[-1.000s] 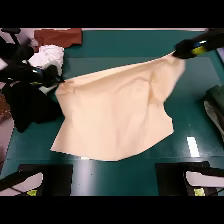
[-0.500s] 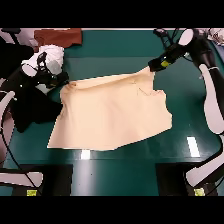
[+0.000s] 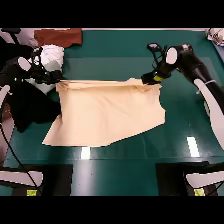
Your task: Fold the shirts.
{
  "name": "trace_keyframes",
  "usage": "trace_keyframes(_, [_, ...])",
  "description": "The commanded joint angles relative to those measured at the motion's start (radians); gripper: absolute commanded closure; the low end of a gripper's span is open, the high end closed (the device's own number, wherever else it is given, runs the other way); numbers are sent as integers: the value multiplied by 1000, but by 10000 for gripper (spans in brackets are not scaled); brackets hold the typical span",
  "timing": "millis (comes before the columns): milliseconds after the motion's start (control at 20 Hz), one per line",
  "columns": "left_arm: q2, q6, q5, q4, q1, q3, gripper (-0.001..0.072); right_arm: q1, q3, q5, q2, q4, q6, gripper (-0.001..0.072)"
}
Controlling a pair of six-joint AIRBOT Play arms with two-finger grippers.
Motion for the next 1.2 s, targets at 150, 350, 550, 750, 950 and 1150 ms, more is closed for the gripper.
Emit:
trace_keyframes(150, [-3,35,-135,8,7,5,380,17,-205,-28,28,31,97,695])
trace_keyframes(350, [-2,46,-161,-12,8,6,379,13,-210,19,87,26,84,555])
trace_keyframes(550, [-2,50,-204,-130,7,6,378,-46,-123,61,183,31,34,305])
trace_keyframes(750, [-2,151,-220,-251,-16,6,125,-179,-107,67,253,31,6,167])
trace_keyframes(950, [-3,185,-194,-237,-76,5,125,-338,-138,77,253,116,-52,166])
trace_keyframes(1150, [-26,180,-202,-232,-86,5,125,-459,-292,32,255,304,-145,166])
